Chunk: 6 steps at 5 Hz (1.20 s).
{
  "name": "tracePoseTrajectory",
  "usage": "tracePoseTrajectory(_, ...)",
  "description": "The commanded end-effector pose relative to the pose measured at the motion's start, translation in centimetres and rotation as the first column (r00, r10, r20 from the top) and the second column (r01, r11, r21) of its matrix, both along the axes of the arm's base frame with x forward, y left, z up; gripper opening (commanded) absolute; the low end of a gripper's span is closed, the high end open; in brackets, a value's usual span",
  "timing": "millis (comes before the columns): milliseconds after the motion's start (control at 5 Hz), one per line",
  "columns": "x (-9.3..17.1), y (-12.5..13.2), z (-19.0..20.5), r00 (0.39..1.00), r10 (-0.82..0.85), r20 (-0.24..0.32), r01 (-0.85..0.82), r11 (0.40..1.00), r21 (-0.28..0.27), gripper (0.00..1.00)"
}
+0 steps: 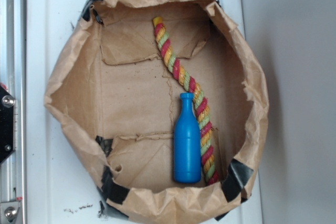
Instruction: Grab the blue bottle.
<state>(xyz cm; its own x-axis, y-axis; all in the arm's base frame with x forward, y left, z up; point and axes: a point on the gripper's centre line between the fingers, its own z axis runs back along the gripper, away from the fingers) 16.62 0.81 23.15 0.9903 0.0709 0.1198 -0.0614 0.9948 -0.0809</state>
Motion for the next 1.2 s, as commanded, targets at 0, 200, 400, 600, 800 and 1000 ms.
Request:
tracePoseTrajectory(0,7.1,1.2,-0.7,0.998,0.02,0.06,-0.017,0.999,-0.047,1.0)
tracePoseTrajectory(200,8.6,0.6,-2.6,0.959,0.262,0.11,-0.264,0.964,0.005,1.0)
tracePoseTrajectory(400,9.6,0.2,-4.2,0.946,0.271,0.179,-0.275,0.961,-0.001,1.0)
tracePoseTrajectory(600,9.8,-0.1,-5.5,0.876,0.405,0.262,-0.414,0.91,-0.022,1.0)
tracePoseTrajectory(800,9.8,-0.1,-5.5,0.876,0.405,0.262,-0.414,0.91,-0.022,1.0)
tracePoseTrajectory(1000,9.8,-0.1,-5.5,0.876,0.405,0.262,-0.414,0.91,-0.022,1.0)
